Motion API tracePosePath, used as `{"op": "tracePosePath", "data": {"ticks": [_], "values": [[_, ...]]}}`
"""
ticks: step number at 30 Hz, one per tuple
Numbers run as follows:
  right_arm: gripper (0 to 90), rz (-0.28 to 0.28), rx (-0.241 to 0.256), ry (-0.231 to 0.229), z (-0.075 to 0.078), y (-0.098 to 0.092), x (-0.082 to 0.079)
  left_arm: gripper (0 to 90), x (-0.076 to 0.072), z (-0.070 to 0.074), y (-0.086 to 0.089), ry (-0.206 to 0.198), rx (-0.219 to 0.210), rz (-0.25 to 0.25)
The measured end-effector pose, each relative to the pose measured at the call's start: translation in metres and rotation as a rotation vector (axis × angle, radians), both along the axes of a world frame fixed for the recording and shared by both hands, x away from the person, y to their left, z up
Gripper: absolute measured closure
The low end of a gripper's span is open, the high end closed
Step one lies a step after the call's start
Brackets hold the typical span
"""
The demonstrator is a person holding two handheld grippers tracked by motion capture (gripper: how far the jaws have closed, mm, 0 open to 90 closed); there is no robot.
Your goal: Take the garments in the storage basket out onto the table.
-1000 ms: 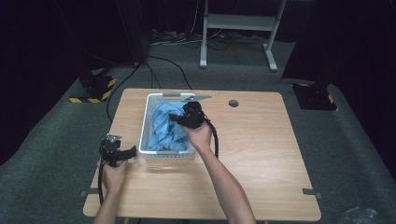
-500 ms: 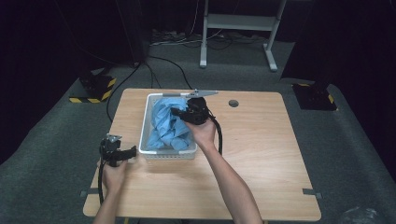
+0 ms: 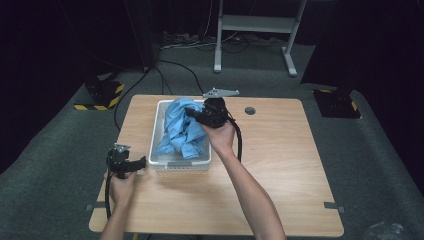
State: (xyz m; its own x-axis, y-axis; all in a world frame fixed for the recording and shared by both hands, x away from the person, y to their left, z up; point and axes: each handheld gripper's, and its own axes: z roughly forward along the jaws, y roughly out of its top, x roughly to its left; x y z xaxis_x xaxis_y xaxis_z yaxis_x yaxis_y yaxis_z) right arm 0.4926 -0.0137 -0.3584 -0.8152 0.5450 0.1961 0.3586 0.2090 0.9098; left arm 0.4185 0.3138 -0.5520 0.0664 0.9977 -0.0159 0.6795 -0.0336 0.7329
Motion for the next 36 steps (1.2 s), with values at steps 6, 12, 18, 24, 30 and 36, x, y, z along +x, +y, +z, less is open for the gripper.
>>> {"op": "tracePosePath", "data": {"ticks": [6,12,18,24,30,36], "values": [[86.0,-0.008,0.022,-0.016,0.005,-0.007,-0.001,8.6,0.000,0.000,0.000,0.000,0.000,0.000],[85.9,-0.026,0.023,-0.034,0.013,-0.019,-0.001,8.6,0.000,0.000,0.000,0.000,-0.001,0.000],[86.0,-0.040,0.032,-0.061,0.024,-0.030,-0.003,8.6,0.000,0.000,0.000,0.000,-0.001,0.000],[86.0,-0.055,0.045,-0.086,0.031,-0.042,-0.006,8.6,0.000,0.000,0.000,0.000,0.000,0.000],[85.9,-0.065,0.060,-0.087,0.037,-0.056,-0.006,8.6,0.000,0.000,0.000,0.000,0.000,0.000],[86.0,-0.096,0.069,-0.101,0.041,-0.074,-0.008,8.6,0.000,0.000,0.000,0.000,0.000,0.000]]}}
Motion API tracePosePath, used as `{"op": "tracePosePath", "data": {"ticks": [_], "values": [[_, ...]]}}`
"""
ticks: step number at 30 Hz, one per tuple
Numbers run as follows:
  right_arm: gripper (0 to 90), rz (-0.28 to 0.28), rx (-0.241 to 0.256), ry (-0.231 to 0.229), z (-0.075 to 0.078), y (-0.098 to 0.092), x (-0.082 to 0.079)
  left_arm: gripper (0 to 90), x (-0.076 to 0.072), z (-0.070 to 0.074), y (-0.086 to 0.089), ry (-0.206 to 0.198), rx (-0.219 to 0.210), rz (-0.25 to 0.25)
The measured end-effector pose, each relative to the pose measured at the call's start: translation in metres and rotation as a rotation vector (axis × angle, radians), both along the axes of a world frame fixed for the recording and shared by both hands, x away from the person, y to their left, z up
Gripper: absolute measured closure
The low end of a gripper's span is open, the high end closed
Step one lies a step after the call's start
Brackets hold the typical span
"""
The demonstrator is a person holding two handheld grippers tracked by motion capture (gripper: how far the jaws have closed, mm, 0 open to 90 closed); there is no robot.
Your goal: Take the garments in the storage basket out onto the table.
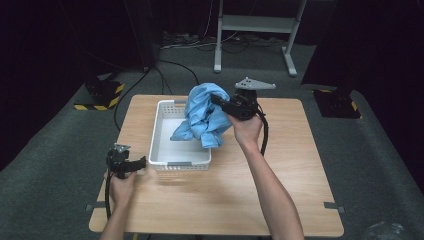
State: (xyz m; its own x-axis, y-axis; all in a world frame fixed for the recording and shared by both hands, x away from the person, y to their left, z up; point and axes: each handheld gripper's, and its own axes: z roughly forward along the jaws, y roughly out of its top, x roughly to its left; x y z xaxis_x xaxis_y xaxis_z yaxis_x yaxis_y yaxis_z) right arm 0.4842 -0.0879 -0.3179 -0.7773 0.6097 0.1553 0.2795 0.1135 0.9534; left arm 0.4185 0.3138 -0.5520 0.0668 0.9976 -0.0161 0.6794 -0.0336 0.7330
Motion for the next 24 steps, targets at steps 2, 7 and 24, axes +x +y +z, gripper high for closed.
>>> {"op": "tracePosePath", "data": {"ticks": [2,7,24], "values": [[86.0,-0.005,0.003,-0.001,0.000,-0.003,0.000,8.6,0.000,0.000,0.000,0.000,0.000,0.000],[86.0,-0.031,0.003,-0.005,0.002,-0.015,-0.001,8.6,0.000,0.000,0.000,0.000,0.002,-0.001],[86.0,-0.085,0.014,-0.017,0.003,-0.044,-0.004,8.6,0.000,0.000,0.000,0.000,0.000,0.000]]}}
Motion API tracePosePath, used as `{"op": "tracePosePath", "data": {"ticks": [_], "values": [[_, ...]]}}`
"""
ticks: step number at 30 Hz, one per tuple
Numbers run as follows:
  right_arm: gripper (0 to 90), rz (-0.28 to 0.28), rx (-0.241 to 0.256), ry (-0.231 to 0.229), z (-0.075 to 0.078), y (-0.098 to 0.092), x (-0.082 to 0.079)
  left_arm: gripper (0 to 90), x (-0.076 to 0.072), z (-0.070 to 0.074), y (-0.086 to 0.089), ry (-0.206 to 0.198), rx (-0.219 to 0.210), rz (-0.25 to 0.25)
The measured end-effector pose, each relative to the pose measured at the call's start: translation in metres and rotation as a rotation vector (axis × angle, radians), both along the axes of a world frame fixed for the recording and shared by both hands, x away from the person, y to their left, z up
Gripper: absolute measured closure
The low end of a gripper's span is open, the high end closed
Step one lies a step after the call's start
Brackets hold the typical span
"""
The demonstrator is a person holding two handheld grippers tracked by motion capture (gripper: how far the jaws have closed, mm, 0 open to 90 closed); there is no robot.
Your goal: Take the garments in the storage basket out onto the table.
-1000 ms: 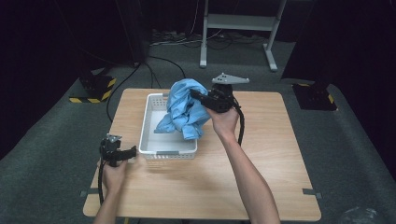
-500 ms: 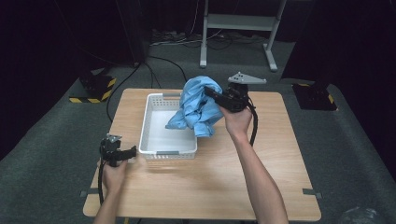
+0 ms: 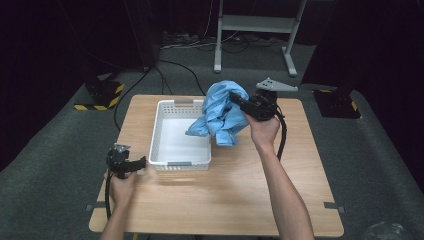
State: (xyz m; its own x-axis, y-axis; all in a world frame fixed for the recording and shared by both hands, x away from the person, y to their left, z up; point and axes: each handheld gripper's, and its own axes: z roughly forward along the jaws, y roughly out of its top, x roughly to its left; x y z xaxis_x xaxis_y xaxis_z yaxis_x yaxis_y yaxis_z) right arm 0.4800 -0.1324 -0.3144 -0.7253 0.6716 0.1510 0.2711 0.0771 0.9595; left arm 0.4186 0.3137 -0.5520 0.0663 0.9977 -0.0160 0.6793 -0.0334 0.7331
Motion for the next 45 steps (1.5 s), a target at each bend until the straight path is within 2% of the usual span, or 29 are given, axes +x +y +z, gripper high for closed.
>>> {"op": "tracePosePath", "data": {"ticks": [14,28,31,45], "values": [[86.0,-0.057,-0.004,-0.001,-0.001,-0.034,-0.006,8.6,0.000,0.000,0.000,0.000,0.000,0.001],[85.9,-0.095,-0.009,-0.008,-0.002,-0.056,-0.013,8.6,0.000,0.000,0.000,0.000,-0.001,0.000],[85.9,-0.116,-0.021,-0.012,-0.007,-0.060,-0.015,8.6,0.000,0.000,0.000,-0.001,-0.001,0.000],[85.9,-0.153,-0.040,0.006,-0.024,-0.067,-0.015,8.6,0.000,0.000,0.000,0.000,-0.001,0.000]]}}
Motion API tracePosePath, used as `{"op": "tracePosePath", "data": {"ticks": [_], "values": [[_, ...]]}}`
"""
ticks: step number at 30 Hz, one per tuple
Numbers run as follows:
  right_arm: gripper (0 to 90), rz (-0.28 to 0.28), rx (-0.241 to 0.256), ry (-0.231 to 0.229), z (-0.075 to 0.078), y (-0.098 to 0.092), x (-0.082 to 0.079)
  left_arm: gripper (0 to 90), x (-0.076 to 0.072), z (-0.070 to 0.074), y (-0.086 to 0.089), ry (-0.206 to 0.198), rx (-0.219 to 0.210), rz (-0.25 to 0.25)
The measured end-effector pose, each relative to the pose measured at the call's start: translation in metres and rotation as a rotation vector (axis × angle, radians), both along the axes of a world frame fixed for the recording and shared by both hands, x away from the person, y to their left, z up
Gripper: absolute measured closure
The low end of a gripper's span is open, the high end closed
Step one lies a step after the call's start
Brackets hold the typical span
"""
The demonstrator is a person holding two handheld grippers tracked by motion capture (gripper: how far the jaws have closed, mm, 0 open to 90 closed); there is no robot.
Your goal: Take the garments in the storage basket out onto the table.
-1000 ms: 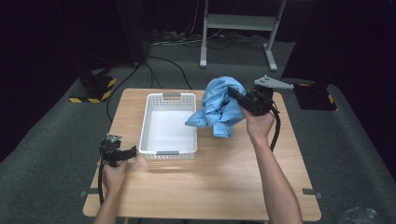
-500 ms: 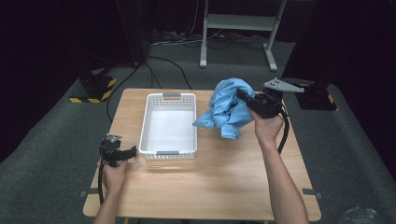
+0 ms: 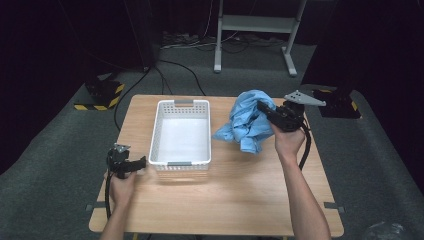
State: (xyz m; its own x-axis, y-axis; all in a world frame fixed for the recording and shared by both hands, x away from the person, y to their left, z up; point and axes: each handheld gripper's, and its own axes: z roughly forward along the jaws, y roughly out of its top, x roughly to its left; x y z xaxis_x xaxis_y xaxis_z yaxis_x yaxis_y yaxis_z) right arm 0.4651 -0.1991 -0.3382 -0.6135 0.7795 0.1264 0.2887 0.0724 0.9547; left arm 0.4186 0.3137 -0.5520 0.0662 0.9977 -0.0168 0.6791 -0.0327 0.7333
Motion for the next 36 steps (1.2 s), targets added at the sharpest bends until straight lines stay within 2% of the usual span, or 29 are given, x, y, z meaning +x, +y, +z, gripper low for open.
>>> {"op": "tracePosePath", "data": {"ticks": [8,16,36], "values": [[85.9,-0.017,-0.018,0.022,-0.013,0.004,0.005,8.6,0.000,0.000,0.000,0.000,0.000,0.000],[85.9,-0.023,-0.013,0.027,-0.024,0.010,0.008,8.6,0.000,0.000,0.000,0.000,0.000,0.000],[85.4,-0.027,-0.027,0.009,-0.037,0.022,0.009,8.6,0.000,0.000,0.000,0.000,0.001,0.000]]}}
